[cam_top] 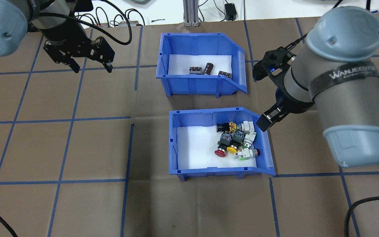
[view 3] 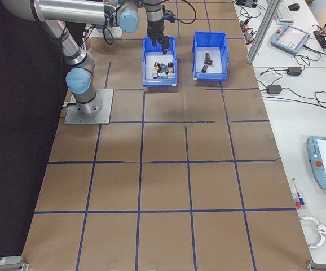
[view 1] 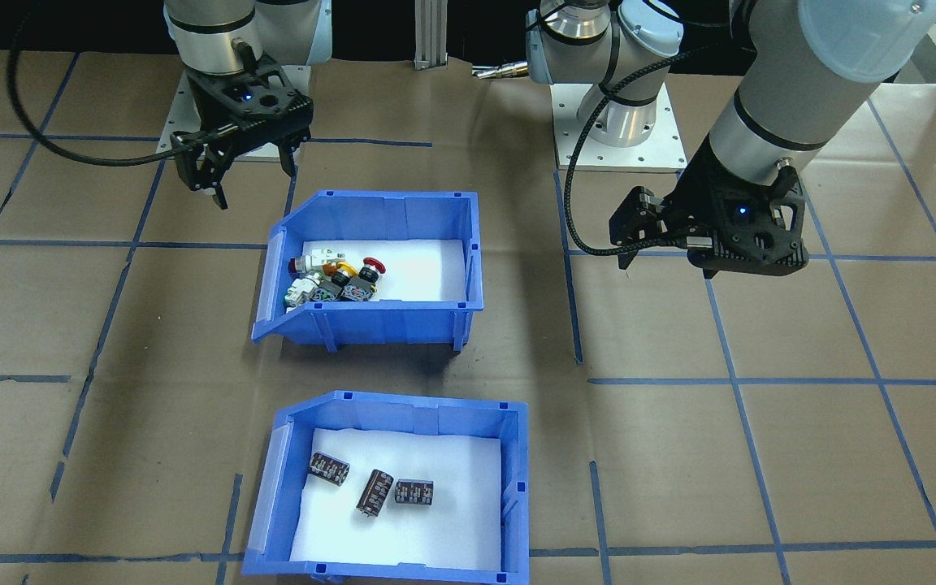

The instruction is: Place battery box in front

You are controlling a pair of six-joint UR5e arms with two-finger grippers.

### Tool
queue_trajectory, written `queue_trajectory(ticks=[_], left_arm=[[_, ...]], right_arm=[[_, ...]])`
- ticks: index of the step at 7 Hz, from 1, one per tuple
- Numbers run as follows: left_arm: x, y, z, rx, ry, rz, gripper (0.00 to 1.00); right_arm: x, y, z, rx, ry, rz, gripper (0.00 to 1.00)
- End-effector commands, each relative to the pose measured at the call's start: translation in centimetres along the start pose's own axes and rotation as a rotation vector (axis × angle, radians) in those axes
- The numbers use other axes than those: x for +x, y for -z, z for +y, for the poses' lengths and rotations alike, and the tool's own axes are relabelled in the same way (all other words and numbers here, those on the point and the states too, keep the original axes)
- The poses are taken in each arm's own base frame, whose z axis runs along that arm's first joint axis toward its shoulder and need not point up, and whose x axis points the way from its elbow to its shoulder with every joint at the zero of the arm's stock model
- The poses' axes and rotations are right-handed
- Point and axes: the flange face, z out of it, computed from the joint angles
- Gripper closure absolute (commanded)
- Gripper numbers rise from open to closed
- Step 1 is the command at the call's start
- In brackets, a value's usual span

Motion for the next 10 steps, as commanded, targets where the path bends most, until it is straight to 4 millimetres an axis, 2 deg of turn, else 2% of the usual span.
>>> queue_trajectory(ticks=[1, 3, 4, 5, 10], left_arm=[[-0.2, 0.0, 0.1, -0.003, -0.003, -0.019, 0.00], [-0.5, -0.3, -0.1, -0.009, -0.003, -0.046, 0.00], [-0.6, -0.8, -0.5, -0.017, -0.002, -0.044, 0.00], [-0.6, -0.9, -0.6, -0.020, -0.002, -0.043, 0.00], [-0.7, -1.3, -1.1, -0.011, -0.003, -0.045, 0.00]], right_arm=[[1.5, 1.1, -1.7, 0.002, -0.349, -0.003, 0.00], [3.2, 1.9, -5.5, -0.035, -0.594, -0.010, 0.00], [4.0, 2.5, -7.1, -0.092, -0.634, -0.015, 0.00], [4.7, 1.9, -8.2, -0.157, -0.645, -0.024, 0.00], [6.3, 2.3, -6.6, -0.157, -0.675, -0.024, 0.00]])
